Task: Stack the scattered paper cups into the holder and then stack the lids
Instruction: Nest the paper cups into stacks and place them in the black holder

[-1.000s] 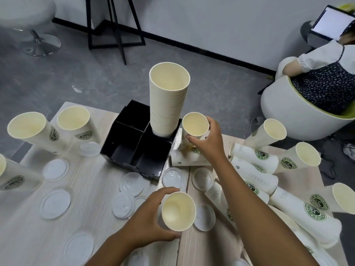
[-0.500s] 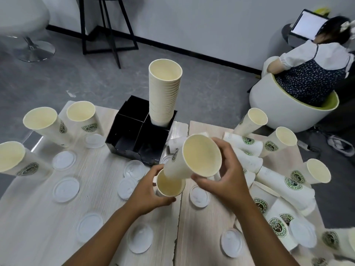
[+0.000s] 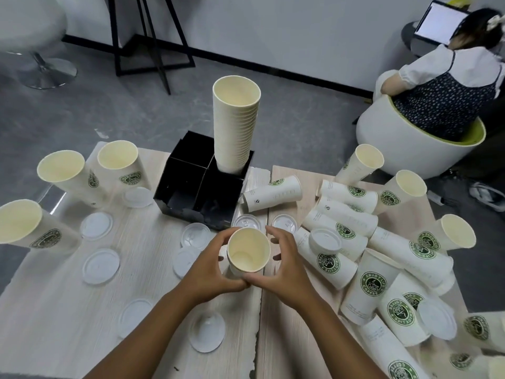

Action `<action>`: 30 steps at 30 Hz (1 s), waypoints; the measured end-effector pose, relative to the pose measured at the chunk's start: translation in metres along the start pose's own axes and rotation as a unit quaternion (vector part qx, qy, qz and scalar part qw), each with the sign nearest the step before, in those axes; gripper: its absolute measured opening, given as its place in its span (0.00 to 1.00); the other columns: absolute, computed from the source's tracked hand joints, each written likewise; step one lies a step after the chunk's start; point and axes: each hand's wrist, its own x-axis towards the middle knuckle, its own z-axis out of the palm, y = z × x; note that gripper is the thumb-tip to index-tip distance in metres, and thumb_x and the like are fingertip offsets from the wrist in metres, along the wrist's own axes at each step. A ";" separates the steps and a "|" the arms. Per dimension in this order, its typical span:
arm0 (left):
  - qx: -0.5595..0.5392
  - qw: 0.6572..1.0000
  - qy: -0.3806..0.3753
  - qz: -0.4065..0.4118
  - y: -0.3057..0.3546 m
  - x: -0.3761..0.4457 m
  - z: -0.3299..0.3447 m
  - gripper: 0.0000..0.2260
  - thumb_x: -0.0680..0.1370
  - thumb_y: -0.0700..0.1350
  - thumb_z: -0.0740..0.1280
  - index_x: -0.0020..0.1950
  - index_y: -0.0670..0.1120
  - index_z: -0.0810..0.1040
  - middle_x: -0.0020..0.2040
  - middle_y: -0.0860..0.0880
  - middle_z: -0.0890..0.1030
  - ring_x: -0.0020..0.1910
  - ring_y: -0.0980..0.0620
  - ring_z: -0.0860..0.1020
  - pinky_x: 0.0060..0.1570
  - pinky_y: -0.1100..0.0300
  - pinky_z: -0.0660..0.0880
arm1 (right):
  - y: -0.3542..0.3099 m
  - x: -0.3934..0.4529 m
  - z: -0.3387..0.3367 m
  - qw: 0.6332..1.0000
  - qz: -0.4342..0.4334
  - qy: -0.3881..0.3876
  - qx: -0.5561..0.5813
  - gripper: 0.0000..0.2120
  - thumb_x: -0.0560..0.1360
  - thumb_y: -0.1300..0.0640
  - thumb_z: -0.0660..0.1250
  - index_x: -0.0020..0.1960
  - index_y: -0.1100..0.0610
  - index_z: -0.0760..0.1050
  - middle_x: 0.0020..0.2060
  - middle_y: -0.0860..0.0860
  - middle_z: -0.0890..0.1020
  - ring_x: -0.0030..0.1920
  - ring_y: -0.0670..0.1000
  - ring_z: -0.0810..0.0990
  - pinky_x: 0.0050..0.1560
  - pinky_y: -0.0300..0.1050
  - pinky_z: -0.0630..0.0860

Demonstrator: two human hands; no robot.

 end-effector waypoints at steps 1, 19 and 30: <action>0.007 1.000 -0.006 -0.001 0.001 -0.001 -0.004 0.46 0.65 0.50 0.85 0.75 0.63 0.64 0.72 0.66 0.71 0.71 0.62 0.71 0.65 0.57 0.74 | 0.001 -0.001 -0.004 1.000 0.003 -0.003 0.010 0.48 0.62 0.45 0.83 0.75 0.38 0.61 0.71 0.37 0.66 0.71 0.43 0.68 0.63 0.40 0.73; -0.004 0.998 0.056 0.030 0.056 0.110 -0.034 0.33 0.69 0.48 0.83 0.71 0.60 0.74 0.68 0.62 0.78 0.70 0.61 0.74 0.68 0.56 0.74 | 0.059 0.186 -0.054 0.958 0.157 0.232 0.054 0.20 0.74 0.46 0.76 0.63 0.47 0.77 0.59 0.47 0.78 0.56 0.58 0.83 0.65 0.61 0.76; -0.004 0.998 0.068 -0.009 0.037 0.138 -0.034 0.28 0.71 0.45 0.81 0.67 0.60 0.77 0.64 0.65 0.80 0.67 0.64 0.77 0.65 0.60 0.75 | 0.067 0.258 -0.040 0.984 0.136 0.107 0.033 0.20 0.77 0.58 0.73 0.68 0.55 0.77 0.63 0.48 0.80 0.57 0.50 0.79 0.62 0.46 0.75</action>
